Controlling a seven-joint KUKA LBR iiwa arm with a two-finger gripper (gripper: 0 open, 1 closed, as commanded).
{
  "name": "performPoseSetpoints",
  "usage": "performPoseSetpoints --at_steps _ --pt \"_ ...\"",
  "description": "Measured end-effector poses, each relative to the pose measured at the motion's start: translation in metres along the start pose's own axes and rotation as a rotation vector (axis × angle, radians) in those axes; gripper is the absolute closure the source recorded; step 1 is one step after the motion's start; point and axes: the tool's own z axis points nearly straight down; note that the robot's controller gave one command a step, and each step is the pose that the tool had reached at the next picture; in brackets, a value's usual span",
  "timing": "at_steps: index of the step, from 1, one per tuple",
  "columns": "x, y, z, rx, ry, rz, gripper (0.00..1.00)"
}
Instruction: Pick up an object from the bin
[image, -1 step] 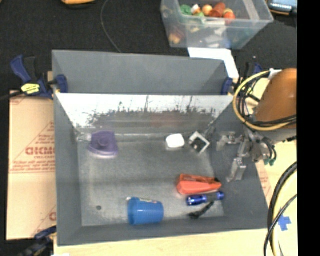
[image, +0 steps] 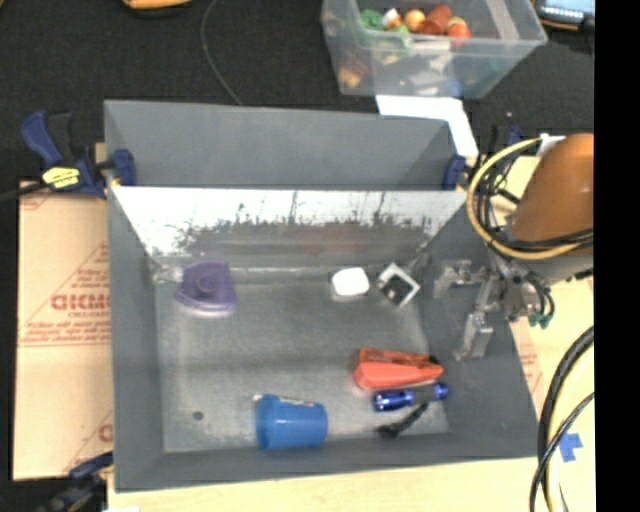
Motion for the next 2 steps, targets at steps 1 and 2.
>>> performPoseSetpoints --at_steps 1,2 --pt "0.02 0.024 0.101 0.002 0.003 -0.082 0.0" --pt "0.019 0.032 0.044 0.008 -0.015 -0.133 0.0"
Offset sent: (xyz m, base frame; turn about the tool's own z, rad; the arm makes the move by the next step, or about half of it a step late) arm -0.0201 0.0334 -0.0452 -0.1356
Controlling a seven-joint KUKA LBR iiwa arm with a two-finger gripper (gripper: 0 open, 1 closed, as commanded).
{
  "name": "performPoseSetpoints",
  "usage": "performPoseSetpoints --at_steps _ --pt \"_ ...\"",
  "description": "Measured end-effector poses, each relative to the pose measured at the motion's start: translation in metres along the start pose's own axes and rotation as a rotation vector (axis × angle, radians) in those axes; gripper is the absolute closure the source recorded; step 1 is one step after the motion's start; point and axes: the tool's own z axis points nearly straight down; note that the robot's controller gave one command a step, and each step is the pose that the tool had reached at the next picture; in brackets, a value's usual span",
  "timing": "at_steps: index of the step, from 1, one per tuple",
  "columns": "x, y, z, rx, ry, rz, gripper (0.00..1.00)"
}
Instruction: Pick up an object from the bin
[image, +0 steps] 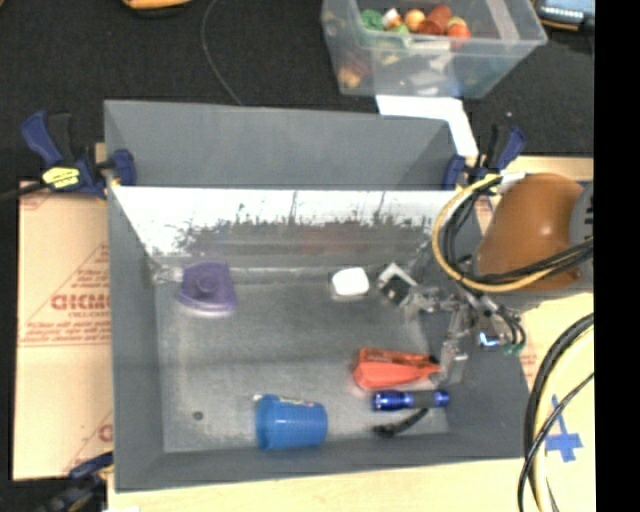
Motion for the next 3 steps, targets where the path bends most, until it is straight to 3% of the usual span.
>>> performPoseSetpoints --at_steps 1,2,3 --pt "0.0 0.019 0.029 -0.007 0.013 0.061 0.0" --pt "0.015 0.022 0.056 0.002 -0.002 -0.016 0.0" --pt "0.015 0.029 0.054 0.0 0.007 0.087 1.0"
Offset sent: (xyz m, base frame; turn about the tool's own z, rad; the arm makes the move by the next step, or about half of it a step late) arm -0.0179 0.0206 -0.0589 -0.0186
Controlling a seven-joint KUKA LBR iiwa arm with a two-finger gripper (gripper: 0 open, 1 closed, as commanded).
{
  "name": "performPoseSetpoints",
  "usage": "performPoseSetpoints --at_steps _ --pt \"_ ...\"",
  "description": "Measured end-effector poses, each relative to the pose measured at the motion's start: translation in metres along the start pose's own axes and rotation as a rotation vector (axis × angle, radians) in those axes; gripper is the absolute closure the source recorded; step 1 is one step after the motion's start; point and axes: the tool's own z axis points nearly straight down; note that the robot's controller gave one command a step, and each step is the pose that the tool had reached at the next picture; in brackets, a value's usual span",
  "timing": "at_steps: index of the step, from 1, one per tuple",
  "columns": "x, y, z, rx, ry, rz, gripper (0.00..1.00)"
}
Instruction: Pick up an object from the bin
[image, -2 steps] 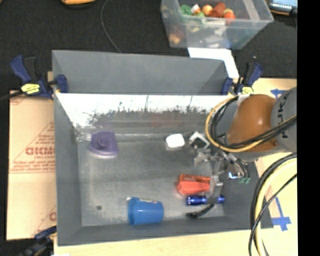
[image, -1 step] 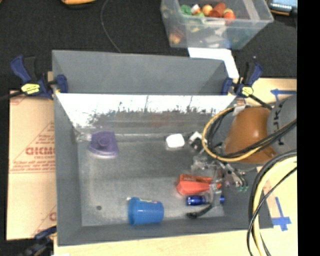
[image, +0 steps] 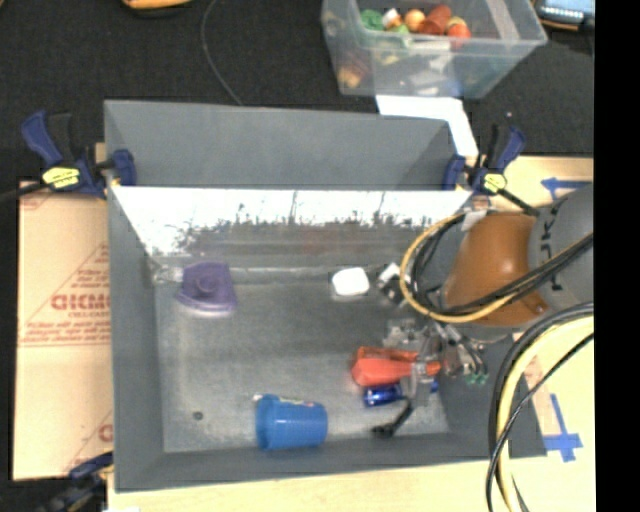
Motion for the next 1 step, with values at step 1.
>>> performPoseSetpoints --at_steps 1 --pt "0.0 0.0 0.0 0.0 0.0 -0.001 1.0"
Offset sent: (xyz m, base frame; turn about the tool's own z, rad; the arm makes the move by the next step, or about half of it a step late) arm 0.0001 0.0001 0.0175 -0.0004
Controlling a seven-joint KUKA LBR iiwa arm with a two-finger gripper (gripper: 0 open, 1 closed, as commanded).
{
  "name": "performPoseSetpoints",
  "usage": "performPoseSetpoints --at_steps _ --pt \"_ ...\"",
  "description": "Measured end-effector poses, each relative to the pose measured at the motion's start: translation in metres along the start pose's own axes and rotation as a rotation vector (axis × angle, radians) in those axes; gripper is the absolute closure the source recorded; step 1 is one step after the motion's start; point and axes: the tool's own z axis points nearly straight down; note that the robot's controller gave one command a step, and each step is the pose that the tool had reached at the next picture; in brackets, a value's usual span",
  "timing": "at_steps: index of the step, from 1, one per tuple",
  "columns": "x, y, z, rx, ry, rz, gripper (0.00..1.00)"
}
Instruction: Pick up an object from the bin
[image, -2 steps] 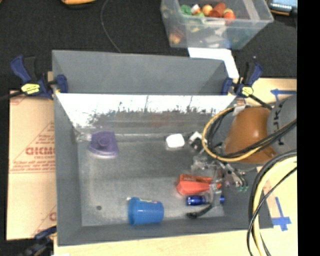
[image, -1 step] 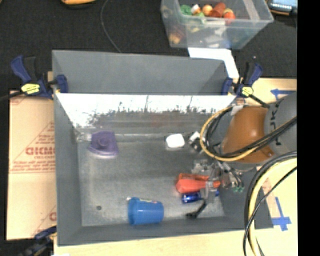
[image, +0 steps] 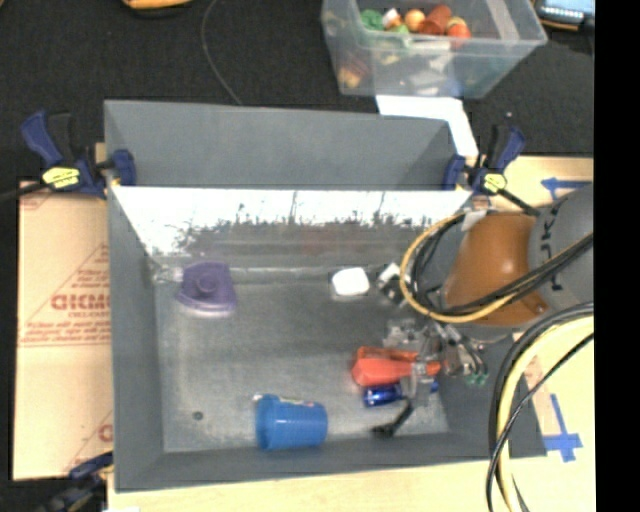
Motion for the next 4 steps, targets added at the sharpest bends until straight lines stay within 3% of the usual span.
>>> performPoseSetpoints --at_steps 2,3,4 --pt "-0.001 -0.002 -0.028 0.003 -0.006 -0.003 1.0" --pt "0.0 -0.002 -0.077 0.002 -0.002 -0.003 1.0" --pt "0.0 -0.004 -0.105 0.004 -0.001 -0.003 1.0"
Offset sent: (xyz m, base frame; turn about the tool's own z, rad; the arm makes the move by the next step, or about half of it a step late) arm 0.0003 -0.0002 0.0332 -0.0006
